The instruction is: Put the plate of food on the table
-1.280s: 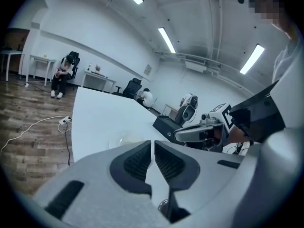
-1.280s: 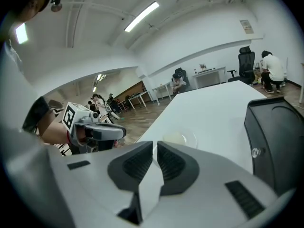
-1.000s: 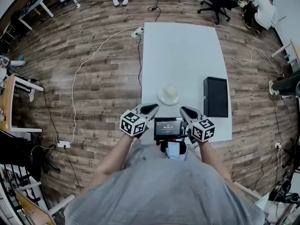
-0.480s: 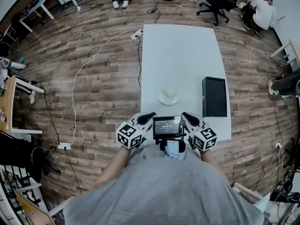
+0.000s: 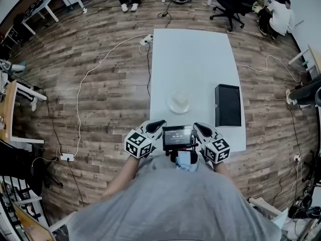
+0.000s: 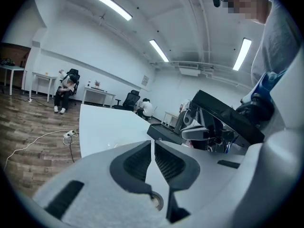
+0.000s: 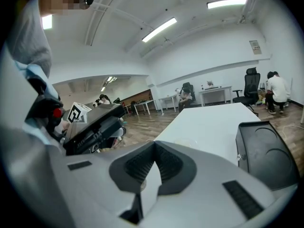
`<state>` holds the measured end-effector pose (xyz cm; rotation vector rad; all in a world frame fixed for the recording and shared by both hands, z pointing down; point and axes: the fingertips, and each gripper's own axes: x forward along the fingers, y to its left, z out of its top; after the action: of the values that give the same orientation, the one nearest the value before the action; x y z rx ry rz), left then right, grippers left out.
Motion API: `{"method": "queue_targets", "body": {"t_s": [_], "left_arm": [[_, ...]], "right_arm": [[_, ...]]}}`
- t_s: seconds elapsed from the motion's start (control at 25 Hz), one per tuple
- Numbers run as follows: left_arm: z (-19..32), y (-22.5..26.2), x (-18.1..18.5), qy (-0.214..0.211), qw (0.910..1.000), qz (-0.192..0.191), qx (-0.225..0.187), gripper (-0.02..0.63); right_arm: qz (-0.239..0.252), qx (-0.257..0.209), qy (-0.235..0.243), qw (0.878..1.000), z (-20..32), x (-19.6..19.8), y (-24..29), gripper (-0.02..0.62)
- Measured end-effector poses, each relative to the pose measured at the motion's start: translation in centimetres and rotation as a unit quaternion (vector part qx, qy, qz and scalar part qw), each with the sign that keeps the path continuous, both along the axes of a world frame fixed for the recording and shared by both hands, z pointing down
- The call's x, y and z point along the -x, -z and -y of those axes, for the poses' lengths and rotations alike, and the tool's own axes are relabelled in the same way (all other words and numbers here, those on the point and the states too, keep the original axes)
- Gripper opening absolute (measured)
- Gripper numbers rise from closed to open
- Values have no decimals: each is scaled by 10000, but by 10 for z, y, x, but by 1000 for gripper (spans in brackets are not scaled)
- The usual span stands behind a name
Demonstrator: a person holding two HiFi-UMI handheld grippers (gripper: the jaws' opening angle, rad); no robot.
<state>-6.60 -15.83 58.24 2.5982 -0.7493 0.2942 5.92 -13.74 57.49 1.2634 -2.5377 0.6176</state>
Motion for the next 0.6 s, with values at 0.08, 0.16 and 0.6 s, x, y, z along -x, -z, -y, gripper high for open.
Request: {"method": "queue_targets", "body": {"t_s": [0.08,0.16,0.6], "left_arm": [[-1,-1,0,7,10000,-12,27,32],[-1,-1,0,16,10000,-23,48,32],[0,1,0,25,10000,-28,24,32]], "right_arm": [[28,4,-45,10000,1,-2,1,31],[30,24,-70,10000,0,-3,1,31],[-1,54,-58,10000,-3,-4,1,31]]}}
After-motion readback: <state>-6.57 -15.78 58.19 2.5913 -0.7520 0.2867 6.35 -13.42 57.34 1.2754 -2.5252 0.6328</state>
